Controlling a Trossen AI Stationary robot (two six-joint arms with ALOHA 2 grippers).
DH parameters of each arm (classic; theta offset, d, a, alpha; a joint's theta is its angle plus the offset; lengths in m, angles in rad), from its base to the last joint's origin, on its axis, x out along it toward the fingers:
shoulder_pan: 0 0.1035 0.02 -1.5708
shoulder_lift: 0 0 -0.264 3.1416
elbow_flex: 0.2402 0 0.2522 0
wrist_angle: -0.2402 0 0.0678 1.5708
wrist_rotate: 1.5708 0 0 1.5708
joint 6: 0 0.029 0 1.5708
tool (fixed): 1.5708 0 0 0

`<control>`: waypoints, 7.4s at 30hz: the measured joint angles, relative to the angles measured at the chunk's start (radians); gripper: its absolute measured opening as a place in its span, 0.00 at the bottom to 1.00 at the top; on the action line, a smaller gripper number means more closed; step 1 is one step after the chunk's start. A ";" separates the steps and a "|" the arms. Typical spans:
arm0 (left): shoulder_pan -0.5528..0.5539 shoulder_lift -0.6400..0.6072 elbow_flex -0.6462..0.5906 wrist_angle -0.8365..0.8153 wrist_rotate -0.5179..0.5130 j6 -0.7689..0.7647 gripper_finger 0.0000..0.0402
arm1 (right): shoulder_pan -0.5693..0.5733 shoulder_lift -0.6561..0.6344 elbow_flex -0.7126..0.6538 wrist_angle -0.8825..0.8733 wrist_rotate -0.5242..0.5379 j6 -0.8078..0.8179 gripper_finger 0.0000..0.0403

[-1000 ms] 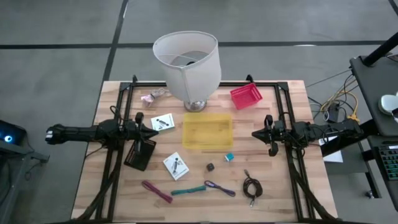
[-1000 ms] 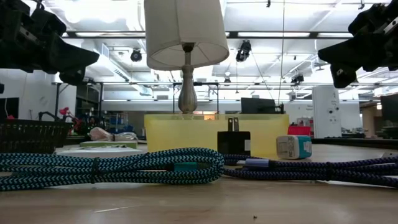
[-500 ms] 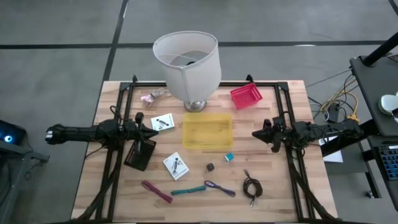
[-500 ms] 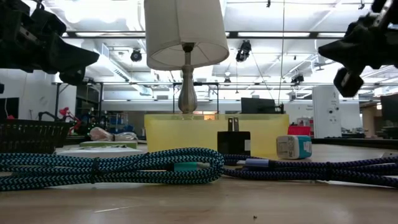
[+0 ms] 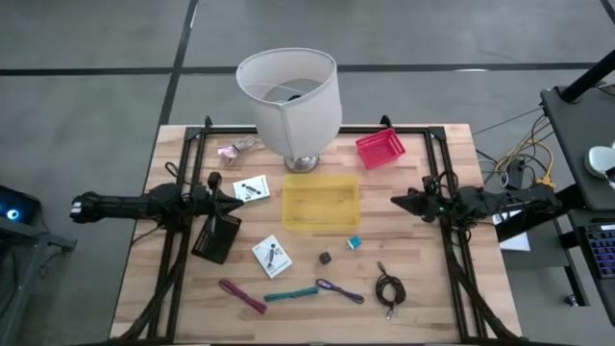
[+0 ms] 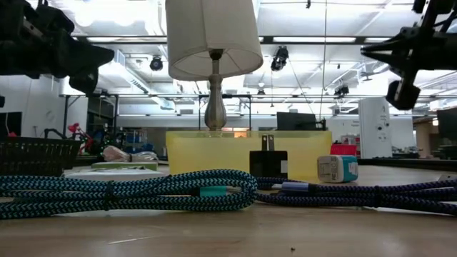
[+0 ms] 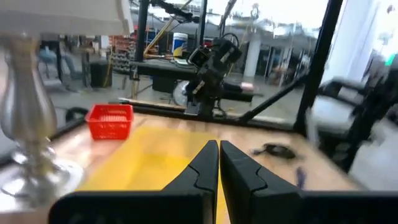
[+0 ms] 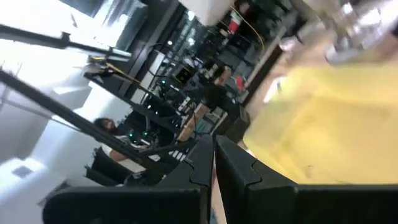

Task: Pick and place items into bin
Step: Put the blue charger adapter into the red bin, then put the black charger adapter into the red bin

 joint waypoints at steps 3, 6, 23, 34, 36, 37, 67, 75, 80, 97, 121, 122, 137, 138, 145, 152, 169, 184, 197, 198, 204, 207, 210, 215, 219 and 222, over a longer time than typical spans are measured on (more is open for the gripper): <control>0.000 0.000 0.000 0.006 -0.008 -0.175 0.00 | 0.000 0.000 0.000 0.044 0.001 -0.073 0.02; 0.000 0.011 0.000 0.071 -0.060 -0.192 0.00 | 0.000 0.000 0.000 0.076 0.058 -0.118 0.02; 0.000 0.092 0.012 0.433 -0.118 -0.199 0.35 | 0.000 0.309 0.229 0.197 0.037 -0.675 0.47; 0.000 0.087 0.038 0.475 -0.164 -0.243 0.41 | 0.001 0.740 0.624 -0.305 -0.094 -0.799 0.53; 0.000 0.086 0.037 0.499 -0.168 -0.243 0.41 | 0.002 0.811 0.698 -0.420 -0.105 -0.801 0.53; 0.000 0.086 0.037 0.502 -0.169 -0.242 0.41 | 0.002 0.847 0.733 -0.474 -0.118 -0.808 0.53; 0.000 0.096 0.034 0.485 -0.173 -0.239 0.41 | 0.003 1.571 1.012 -0.744 -0.449 -1.143 0.60; 0.000 0.095 0.031 0.486 -0.171 -0.239 0.41 | 0.003 1.661 1.008 -0.745 -0.436 -1.132 0.65; 0.000 0.095 0.029 0.485 -0.171 -0.239 0.41 | 0.002 1.696 1.007 -0.747 -0.389 -1.095 0.63; 0.000 0.098 0.028 0.485 -0.171 -0.242 0.41 | 0.003 1.681 1.005 -0.831 -0.370 -1.066 0.58; 0.000 0.108 0.028 0.486 -0.171 -0.243 0.41 | 0.003 1.663 0.995 -0.834 -0.469 -0.921 0.32; 0.000 0.108 0.028 0.483 -0.171 -0.243 0.41 | 0.003 1.654 0.994 -0.833 -0.482 -0.913 0.32; 0.000 0.113 0.027 0.458 -0.172 -0.243 0.41 | -0.159 1.300 0.971 -0.627 -0.235 -0.899 0.32; 0.000 0.113 0.027 0.455 -0.172 -0.243 0.41 | -0.194 1.277 0.964 -0.628 -0.233 -0.899 0.32; 0.000 0.113 0.027 0.455 -0.172 -0.243 0.41 | -0.485 1.158 0.901 -0.625 -0.235 -0.880 0.32; 0.000 0.113 0.027 0.458 -0.172 -0.243 0.41 | -0.771 1.187 0.838 -0.581 -0.292 -0.728 0.32; 0.000 0.113 0.027 0.458 -0.172 -0.242 0.41 | -0.925 1.434 0.880 -0.577 -0.300 -0.637 0.32; 0.000 0.113 0.027 0.456 -0.172 -0.242 0.41 | -0.925 1.447 0.897 -0.585 -0.289 -0.641 0.60; 0.000 0.113 0.027 0.456 -0.172 -0.243 0.41 | -0.912 1.357 0.897 -0.622 -0.577 -0.638 0.58; 0.000 0.113 0.027 0.456 -0.172 -0.243 0.41 | -0.902 1.341 0.897 -0.623 -0.624 -0.638 0.57; 0.000 0.113 0.027 0.454 -0.172 -0.243 0.41 | -0.762 1.218 0.897 -0.622 -0.686 -0.645 0.57; 0.000 0.113 0.027 0.453 -0.172 -0.243 0.41 | -0.661 1.157 0.897 -0.608 -0.685 -0.646 0.57; 0.000 0.113 0.027 0.453 -0.172 -0.243 0.41 | -0.544 1.113 0.896 -0.585 -0.685 -0.667 0.57; 0.000 0.113 0.026 0.452 -0.172 -0.243 0.41 | -0.336 1.088 0.896 -0.576 -0.653 -0.793 0.57; 0.000 0.113 0.026 0.453 -0.172 -0.243 0.41 | -0.194 1.116 0.896 -0.555 -0.593 -0.851 0.56; 0.000 0.114 0.026 0.453 -0.172 -0.243 0.41 | -0.112 1.160 0.896 -0.505 -0.578 -0.897 0.56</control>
